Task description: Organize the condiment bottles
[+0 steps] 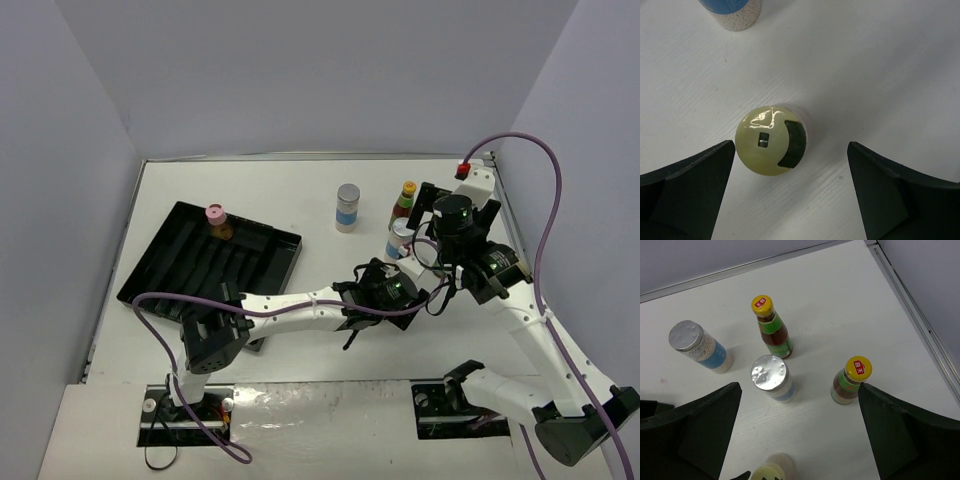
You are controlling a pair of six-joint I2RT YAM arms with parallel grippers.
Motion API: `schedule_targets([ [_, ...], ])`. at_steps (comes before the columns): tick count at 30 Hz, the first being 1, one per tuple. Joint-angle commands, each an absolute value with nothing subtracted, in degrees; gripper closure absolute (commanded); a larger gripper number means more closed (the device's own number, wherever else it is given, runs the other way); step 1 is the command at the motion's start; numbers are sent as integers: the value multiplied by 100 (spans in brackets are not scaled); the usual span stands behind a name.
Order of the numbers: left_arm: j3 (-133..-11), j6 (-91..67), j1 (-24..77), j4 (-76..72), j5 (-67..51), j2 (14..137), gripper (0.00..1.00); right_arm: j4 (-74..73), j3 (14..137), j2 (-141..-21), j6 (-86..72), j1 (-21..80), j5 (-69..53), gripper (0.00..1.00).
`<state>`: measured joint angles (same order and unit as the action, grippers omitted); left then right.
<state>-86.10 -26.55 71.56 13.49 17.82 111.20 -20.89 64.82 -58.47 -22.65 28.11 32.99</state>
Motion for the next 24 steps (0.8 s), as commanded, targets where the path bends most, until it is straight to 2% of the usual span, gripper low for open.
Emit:
schedule_targets([
  [1, -9052, -2681, 7058, 1019, 1854, 11118, 7, -1916, 6645, -5722, -2259, 2760, 3401, 0],
  [4, -9026, -2731, 7027, 987, 1870, 11149, 11, -1916, 6645, -5717, -2248, 2749, 3393, 0],
  [8, -8973, -2786, 6987, 976, 1881, 11171, 28, -1916, 6644, -5704, -2241, 2742, 3392, 0],
  [9, -8958, -2810, 6972, 976, 1873, 11179, 40, -1916, 6637, -5704, -2241, 2742, 3385, 0],
  [12, -8886, -2815, 6959, 958, 1929, 11169, 61, -1914, 6634, -5704, -2241, 2742, 3375, 0],
  [16, -8837, -2806, 6961, 976, 1980, 11051, 98, -1909, 6611, -5706, -2234, 2733, 3375, 0],
  [17, -8788, -2787, 6957, 984, 2031, 10962, 100, -1911, 6605, -5704, -2228, 2733, 3387, 0],
  [24, -8468, -2727, 6709, 1384, 2511, 9604, 100, -1916, 6588, -5717, -2234, 2729, 3403, 0],
])
